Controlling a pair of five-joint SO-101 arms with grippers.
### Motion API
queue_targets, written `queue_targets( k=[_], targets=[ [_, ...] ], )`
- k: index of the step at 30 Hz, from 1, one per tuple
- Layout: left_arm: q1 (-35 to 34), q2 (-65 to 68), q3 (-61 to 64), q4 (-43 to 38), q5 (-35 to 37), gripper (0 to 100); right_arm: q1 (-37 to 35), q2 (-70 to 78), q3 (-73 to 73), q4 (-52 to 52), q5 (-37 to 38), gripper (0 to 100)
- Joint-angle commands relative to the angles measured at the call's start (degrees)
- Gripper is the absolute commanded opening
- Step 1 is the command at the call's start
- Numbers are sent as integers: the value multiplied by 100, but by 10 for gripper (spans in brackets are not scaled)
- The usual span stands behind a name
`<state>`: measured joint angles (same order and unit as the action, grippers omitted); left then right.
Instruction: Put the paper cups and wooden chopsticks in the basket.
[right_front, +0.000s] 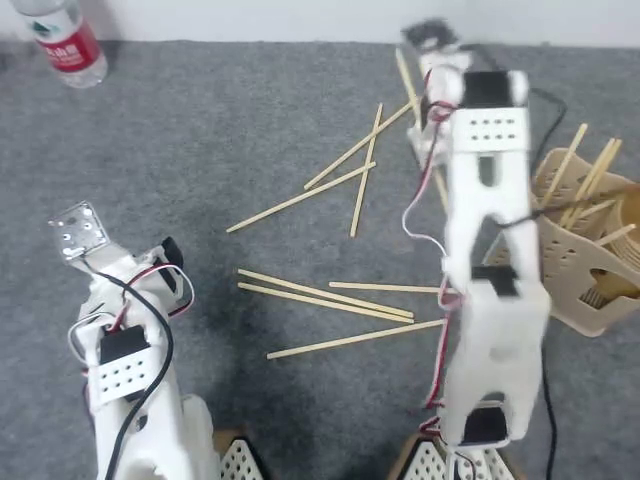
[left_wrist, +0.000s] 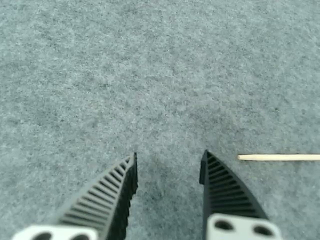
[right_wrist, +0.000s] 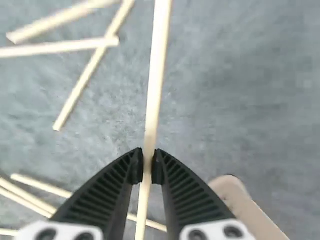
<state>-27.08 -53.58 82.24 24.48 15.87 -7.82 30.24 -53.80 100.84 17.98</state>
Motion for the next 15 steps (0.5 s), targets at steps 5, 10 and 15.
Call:
queue_targets(
  k=[5, 10, 15],
  targets=[
    [44, -97, -48, -105, 18, 195, 338, -3433, 176, -40, 79, 8],
    [35, -97, -48, -105, 18, 195, 778, -4347, 193, 22, 62, 8],
    [18, -97, -40, -97, 18, 195, 1429, -4804, 651, 171, -123, 8]
  ],
)
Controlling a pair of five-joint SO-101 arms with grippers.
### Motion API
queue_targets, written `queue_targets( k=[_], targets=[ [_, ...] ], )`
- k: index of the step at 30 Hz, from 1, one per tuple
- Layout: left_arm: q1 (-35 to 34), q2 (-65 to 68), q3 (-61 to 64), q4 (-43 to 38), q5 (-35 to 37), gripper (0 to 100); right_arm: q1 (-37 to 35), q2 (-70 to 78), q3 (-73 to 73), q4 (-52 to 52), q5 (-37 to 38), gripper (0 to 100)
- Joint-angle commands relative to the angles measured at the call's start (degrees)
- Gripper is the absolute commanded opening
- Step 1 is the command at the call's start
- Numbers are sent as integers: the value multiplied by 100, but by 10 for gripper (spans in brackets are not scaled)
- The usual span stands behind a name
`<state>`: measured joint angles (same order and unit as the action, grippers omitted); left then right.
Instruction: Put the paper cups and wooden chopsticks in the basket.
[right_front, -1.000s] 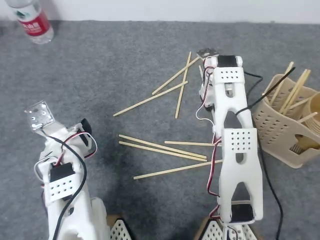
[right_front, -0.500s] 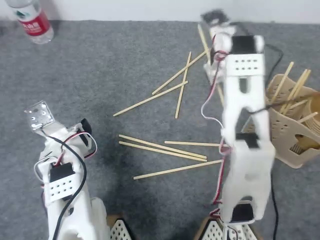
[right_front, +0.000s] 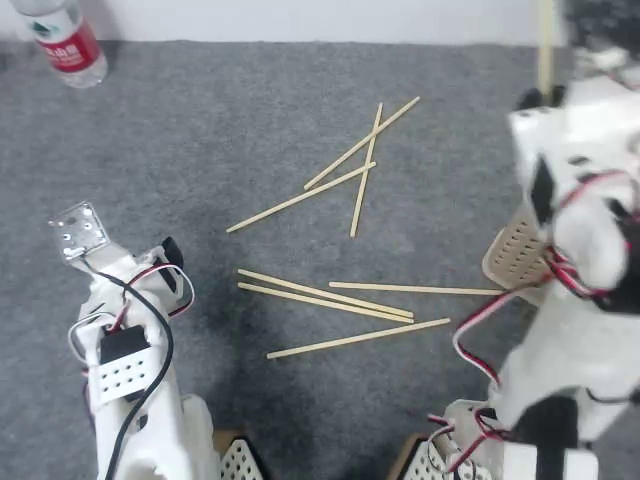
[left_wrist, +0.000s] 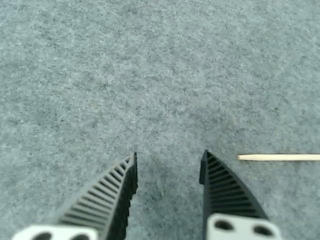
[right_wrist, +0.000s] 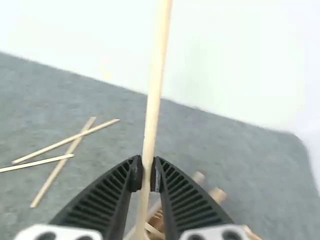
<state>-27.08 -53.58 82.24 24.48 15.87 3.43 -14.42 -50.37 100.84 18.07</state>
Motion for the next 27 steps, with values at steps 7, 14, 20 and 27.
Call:
queue_targets(
  k=[7, 14, 20, 27],
  targets=[
    [18, -97, -40, -97, 18, 195, 338, -1692, 2400, -374, -246, 8],
    [18, -97, -40, -97, 18, 195, 611, -3503, 5134, -2826, -202, 8],
    [18, -97, -40, -97, 18, 195, 1358, -3442, 6374, -4760, -255, 8],
    [35, -97, -40, -105, 18, 195, 1420, -3934, 8448, -6387, -976, 8]
  ],
)
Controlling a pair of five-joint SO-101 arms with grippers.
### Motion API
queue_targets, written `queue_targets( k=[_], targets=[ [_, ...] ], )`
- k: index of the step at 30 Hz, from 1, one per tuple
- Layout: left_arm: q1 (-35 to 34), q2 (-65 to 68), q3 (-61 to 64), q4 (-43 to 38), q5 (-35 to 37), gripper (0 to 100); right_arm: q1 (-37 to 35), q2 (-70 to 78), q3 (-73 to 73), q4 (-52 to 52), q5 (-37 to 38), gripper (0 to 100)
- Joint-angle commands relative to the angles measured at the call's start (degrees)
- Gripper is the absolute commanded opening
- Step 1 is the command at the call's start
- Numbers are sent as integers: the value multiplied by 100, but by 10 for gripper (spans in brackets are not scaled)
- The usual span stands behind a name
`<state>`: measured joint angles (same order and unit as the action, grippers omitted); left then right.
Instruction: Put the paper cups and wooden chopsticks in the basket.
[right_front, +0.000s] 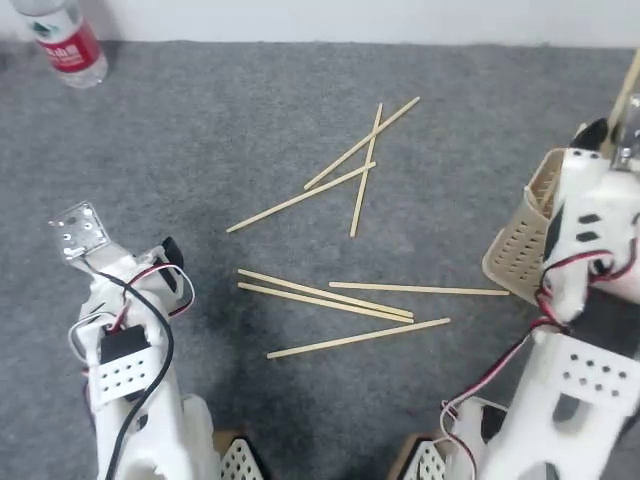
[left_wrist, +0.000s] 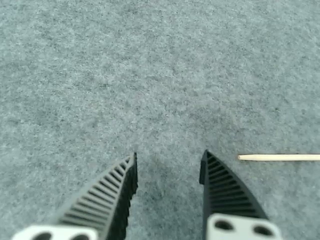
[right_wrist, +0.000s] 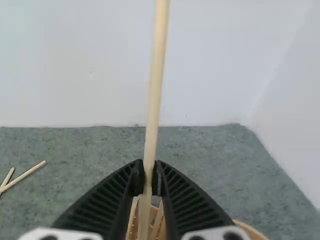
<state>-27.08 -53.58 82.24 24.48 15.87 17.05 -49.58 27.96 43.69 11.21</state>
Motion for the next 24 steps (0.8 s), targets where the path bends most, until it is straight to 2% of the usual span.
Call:
queue_targets(
  k=[1, 6, 9, 13, 14, 17, 20, 24],
  targets=[
    [35, -97, -40, -114, 18, 195, 40, -593, 932, -875, -334, 8],
    [44, -97, -40, -123, 18, 195, 84, -1323, 2479, -1763, -334, 8],
    [44, -97, -40, -123, 18, 195, 110, -1692, 3068, -1938, -97, 36],
    [44, -97, -40, -123, 18, 195, 92, -2158, 3156, -1437, 149, 276],
    [44, -97, -40, -123, 18, 195, 92, -2264, 3156, -1349, 211, 310],
    [44, -97, -40, -123, 18, 195, 92, -2563, 2980, -980, 396, 268],
    [44, -97, -40, -114, 18, 195, 13, -2677, 2189, -145, 378, 202],
    [35, -97, -40, -105, 18, 195, -602, -2290, 1011, 1130, 448, 203]
  ],
)
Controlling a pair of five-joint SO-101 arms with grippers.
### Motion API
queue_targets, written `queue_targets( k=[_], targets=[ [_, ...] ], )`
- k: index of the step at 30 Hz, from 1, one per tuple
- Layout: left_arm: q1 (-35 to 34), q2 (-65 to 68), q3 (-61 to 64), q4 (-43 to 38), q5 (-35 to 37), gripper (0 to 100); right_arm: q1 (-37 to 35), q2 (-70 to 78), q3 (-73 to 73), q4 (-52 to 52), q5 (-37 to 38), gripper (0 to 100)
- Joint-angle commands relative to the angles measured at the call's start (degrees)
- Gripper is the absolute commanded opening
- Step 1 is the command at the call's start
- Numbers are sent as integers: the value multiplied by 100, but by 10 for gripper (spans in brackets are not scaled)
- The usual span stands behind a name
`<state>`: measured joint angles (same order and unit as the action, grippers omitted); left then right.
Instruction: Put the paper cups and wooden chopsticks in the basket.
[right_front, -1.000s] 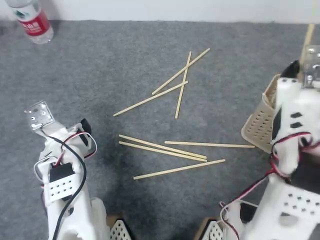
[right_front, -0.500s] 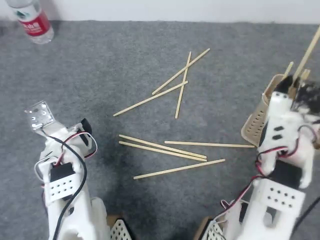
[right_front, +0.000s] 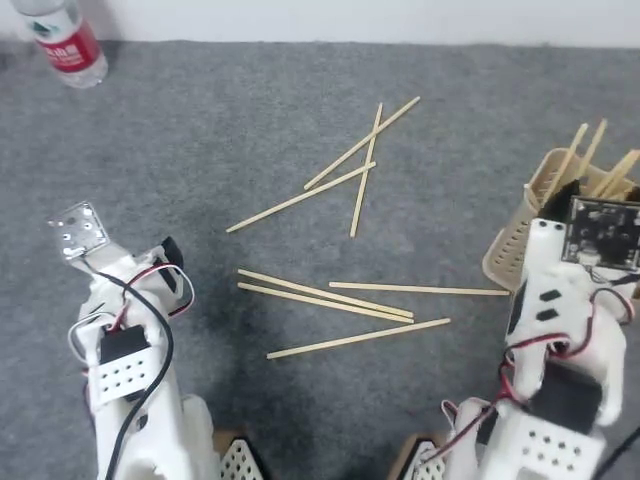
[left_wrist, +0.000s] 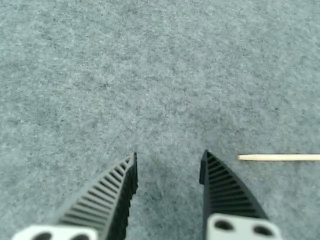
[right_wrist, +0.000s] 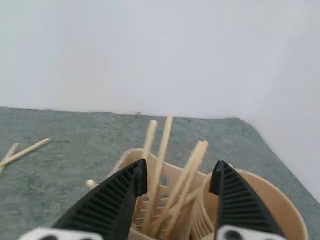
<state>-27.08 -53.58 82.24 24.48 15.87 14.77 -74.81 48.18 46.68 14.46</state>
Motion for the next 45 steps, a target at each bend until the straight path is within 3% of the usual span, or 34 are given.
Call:
queue_targets(
  k=[1, 8, 16, 22, 28, 37, 45],
  targets=[
    [35, -97, -40, -105, 18, 195, -558, 444, -1292, 1165, 237, 202],
    [26, -97, -40, -105, 18, 195, -980, 2782, -3446, 3301, 712, 202],
    [26, -97, -40, -105, 18, 195, -743, 5314, -5565, 4347, 703, 202],
    [35, -97, -40, -105, 18, 195, -708, 6738, -6453, 4787, 703, 188],
    [35, -97, -40, -105, 18, 195, -725, 7626, -7095, 4875, 703, 0],
    [35, -97, -40, -105, 18, 195, -1253, 7793, -8299, 4901, 686, 8],
    [35, -97, -40, -105, 18, 195, -1675, 8101, -8360, 4936, 290, 7]
  ],
)
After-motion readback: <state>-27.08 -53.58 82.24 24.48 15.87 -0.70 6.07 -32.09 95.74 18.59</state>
